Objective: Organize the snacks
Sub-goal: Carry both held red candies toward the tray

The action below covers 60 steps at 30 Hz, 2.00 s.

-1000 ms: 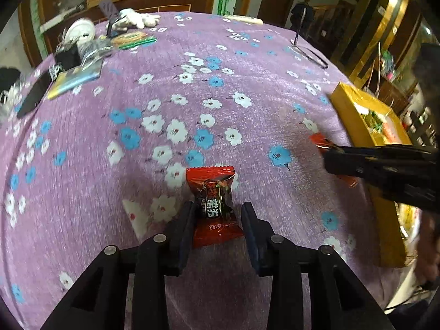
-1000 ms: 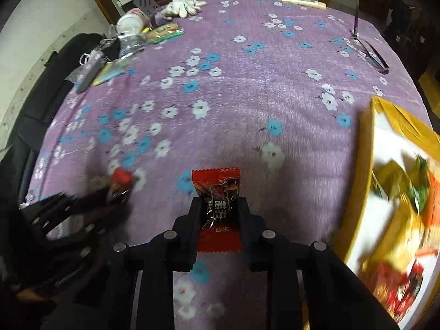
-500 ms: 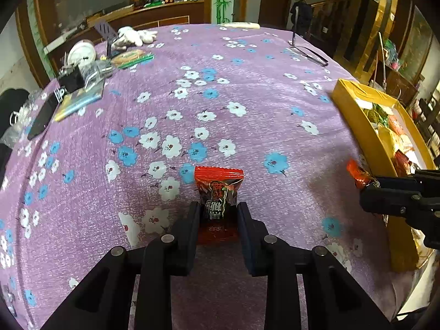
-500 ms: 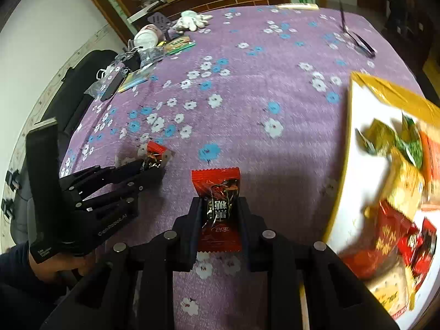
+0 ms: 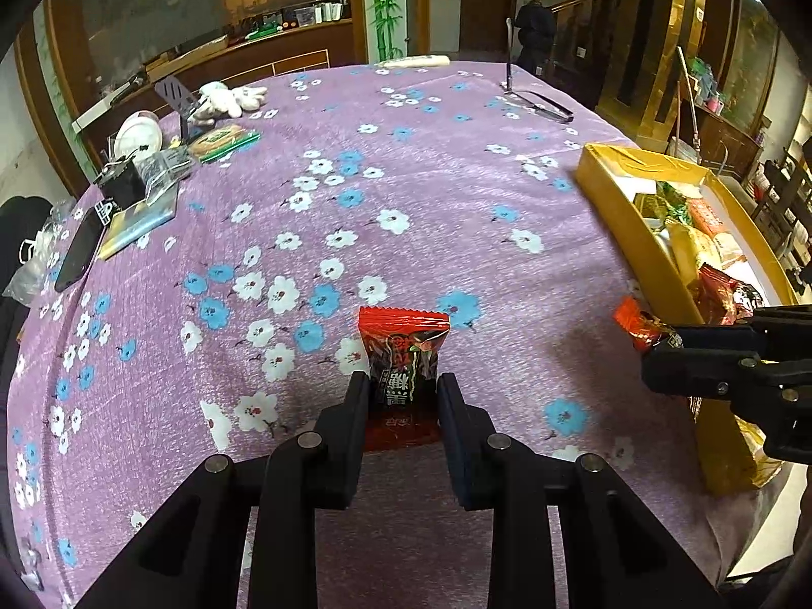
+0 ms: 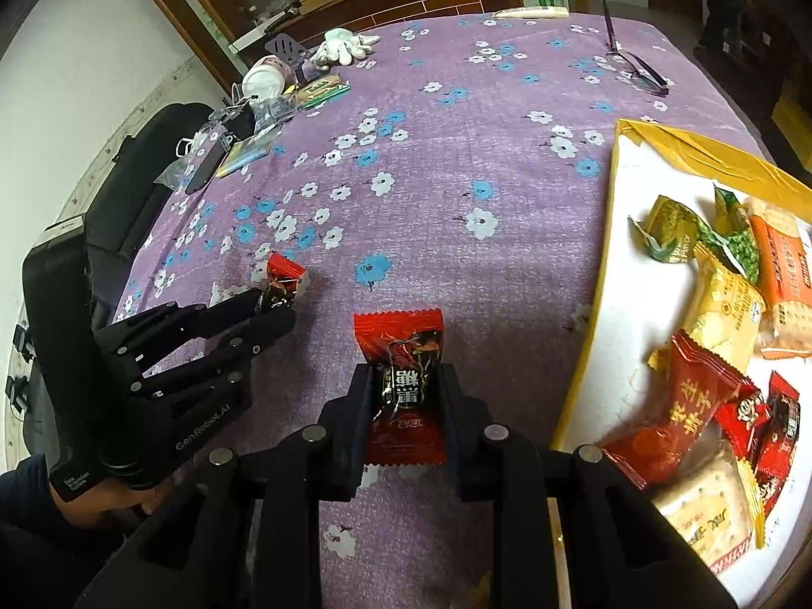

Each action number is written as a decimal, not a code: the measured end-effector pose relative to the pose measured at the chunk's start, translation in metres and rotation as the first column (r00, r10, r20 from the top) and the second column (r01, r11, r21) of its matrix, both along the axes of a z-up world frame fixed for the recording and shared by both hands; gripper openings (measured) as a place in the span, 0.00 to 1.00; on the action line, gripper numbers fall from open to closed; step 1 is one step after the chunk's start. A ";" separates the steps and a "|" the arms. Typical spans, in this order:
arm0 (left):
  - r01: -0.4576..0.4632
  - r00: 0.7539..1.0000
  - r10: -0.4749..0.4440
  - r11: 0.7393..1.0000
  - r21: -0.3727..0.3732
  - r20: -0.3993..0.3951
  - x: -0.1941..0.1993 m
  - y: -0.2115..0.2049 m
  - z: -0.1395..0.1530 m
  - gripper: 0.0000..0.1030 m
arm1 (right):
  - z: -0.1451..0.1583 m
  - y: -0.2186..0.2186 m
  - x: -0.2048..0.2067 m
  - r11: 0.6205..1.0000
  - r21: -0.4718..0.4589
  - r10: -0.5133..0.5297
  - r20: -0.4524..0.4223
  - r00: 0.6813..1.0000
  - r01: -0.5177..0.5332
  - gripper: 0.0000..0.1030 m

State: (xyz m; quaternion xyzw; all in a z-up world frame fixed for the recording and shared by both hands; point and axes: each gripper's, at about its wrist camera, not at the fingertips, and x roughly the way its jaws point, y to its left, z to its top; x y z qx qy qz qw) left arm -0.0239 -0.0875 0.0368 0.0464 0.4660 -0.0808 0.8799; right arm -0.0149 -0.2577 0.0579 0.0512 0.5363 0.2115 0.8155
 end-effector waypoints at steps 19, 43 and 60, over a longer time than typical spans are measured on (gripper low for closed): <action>0.037 0.999 -0.037 0.999 0.012 0.039 -0.008 -0.024 0.018 0.27 | 0.009 -0.026 -0.013 0.999 0.018 -0.045 0.022 0.999 0.044 0.23; -0.241 0.966 0.241 0.970 -0.009 0.091 -0.052 0.056 0.034 0.27 | 0.011 0.055 -0.009 0.976 0.026 0.215 0.025 0.976 -0.215 0.23; -0.454 0.885 0.454 0.891 -0.024 0.107 -0.104 0.117 0.040 0.27 | 0.015 0.134 -0.030 0.895 0.029 0.444 0.034 0.895 -0.445 0.23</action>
